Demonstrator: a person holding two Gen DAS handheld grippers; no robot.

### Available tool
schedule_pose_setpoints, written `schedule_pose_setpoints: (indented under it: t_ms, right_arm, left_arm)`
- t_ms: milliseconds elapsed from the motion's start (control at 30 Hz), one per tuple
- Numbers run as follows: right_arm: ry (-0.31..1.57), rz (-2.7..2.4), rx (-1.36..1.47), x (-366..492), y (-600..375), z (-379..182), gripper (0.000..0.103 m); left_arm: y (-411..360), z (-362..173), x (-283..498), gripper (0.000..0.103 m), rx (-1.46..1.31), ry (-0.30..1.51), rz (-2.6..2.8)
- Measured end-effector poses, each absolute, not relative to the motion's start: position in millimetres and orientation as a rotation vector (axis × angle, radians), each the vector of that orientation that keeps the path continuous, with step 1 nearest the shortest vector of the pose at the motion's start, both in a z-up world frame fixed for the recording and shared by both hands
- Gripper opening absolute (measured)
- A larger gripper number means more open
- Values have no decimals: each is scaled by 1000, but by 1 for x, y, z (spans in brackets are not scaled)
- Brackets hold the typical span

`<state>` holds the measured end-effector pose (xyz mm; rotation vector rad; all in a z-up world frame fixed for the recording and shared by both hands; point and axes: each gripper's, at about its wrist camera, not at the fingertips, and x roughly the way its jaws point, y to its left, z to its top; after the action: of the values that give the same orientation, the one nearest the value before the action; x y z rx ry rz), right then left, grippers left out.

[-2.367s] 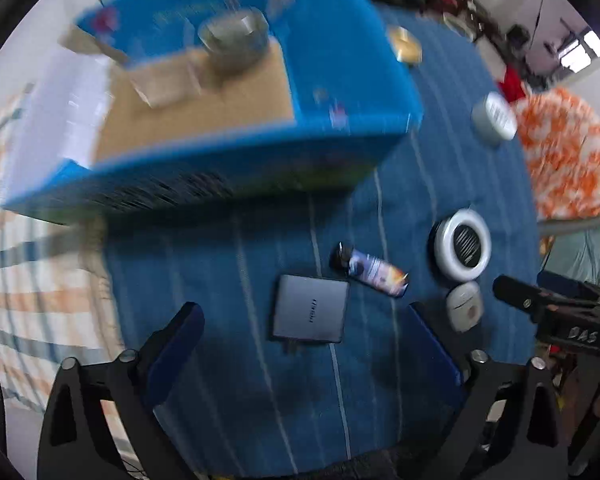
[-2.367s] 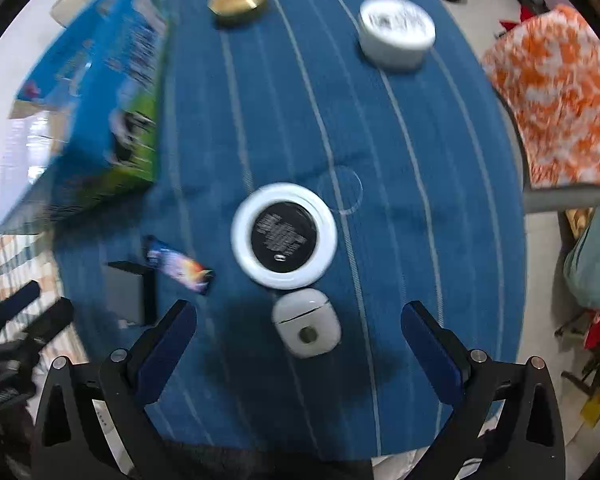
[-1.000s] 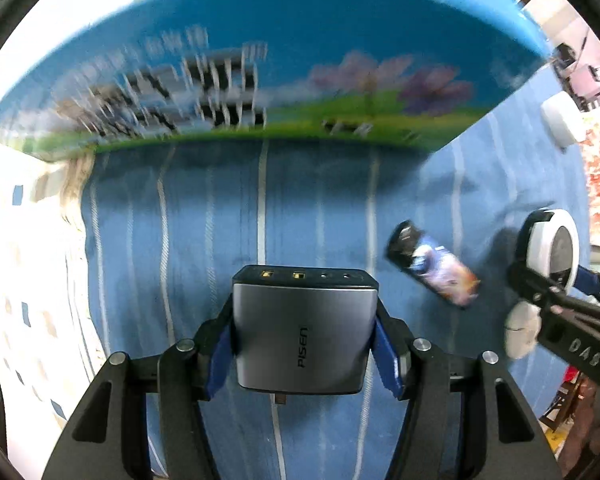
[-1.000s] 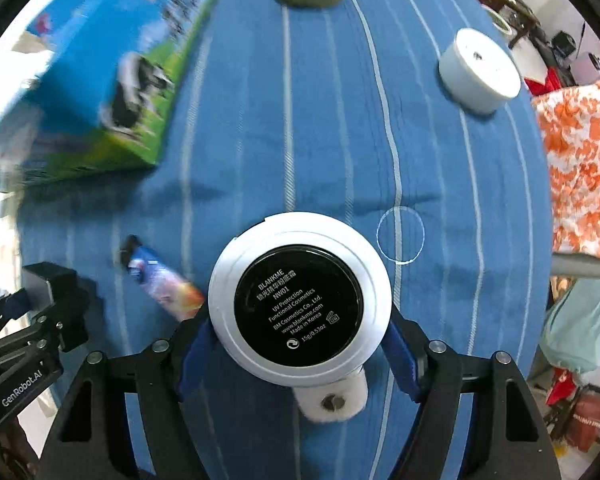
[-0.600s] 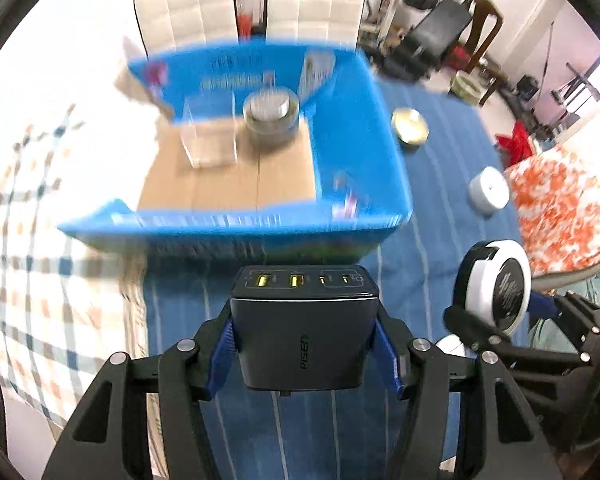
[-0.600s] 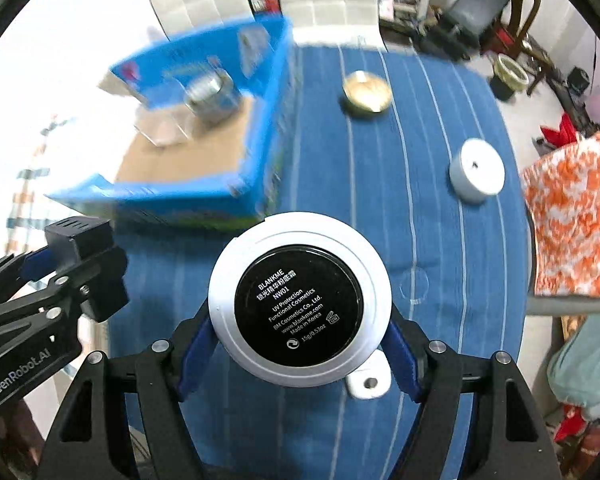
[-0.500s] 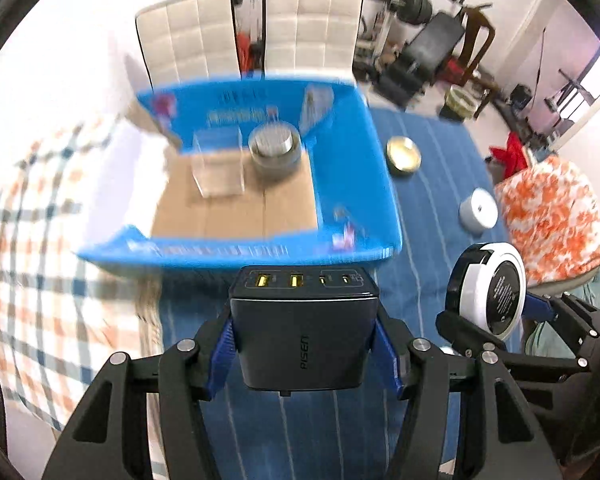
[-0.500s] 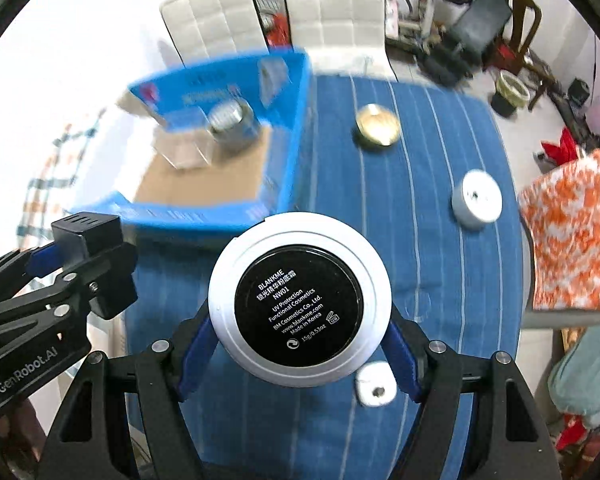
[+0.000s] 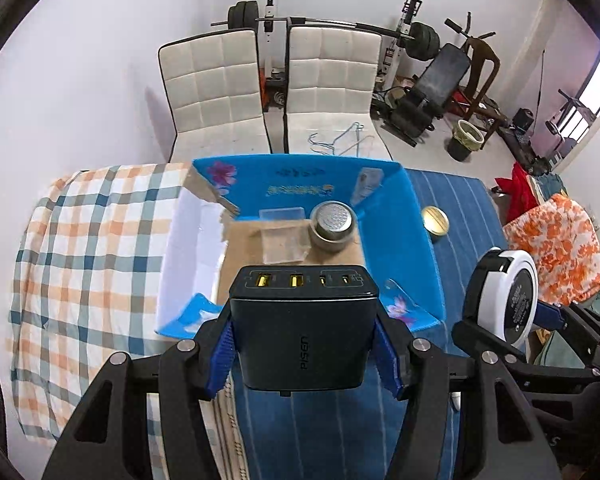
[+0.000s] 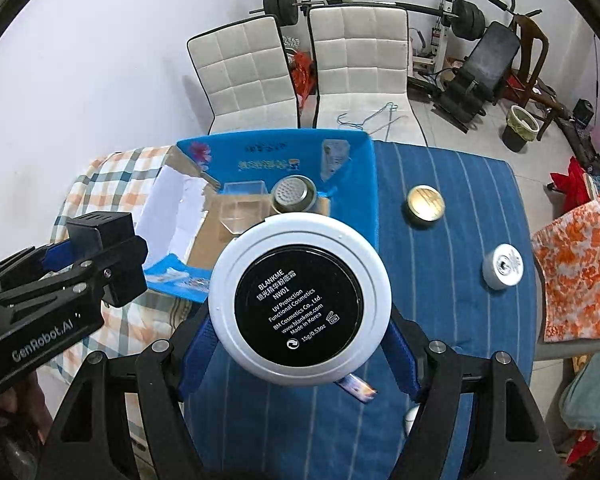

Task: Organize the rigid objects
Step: 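Lower the charger into the blue box with the left tool while the right tool lowers the compact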

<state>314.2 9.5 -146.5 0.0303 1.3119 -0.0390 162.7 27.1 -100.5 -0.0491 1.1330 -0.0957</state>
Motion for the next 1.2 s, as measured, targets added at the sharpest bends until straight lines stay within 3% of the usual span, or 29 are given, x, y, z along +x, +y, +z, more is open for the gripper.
schedule_pose_setpoints:
  t_ms: [400, 867, 1200]
  right_arm:
    - [1434, -107, 110, 396, 11, -247, 76]
    - [1630, -176, 138, 440, -1, -373, 77]
    - [1719, -182, 173, 448, -10, -413, 77]
  left_arm:
    - [98, -172, 252, 56, -79, 1252, -34]
    - [86, -288, 309, 56, -46, 1519, -75]
    - [76, -319, 326, 56, -61, 1592, -105]
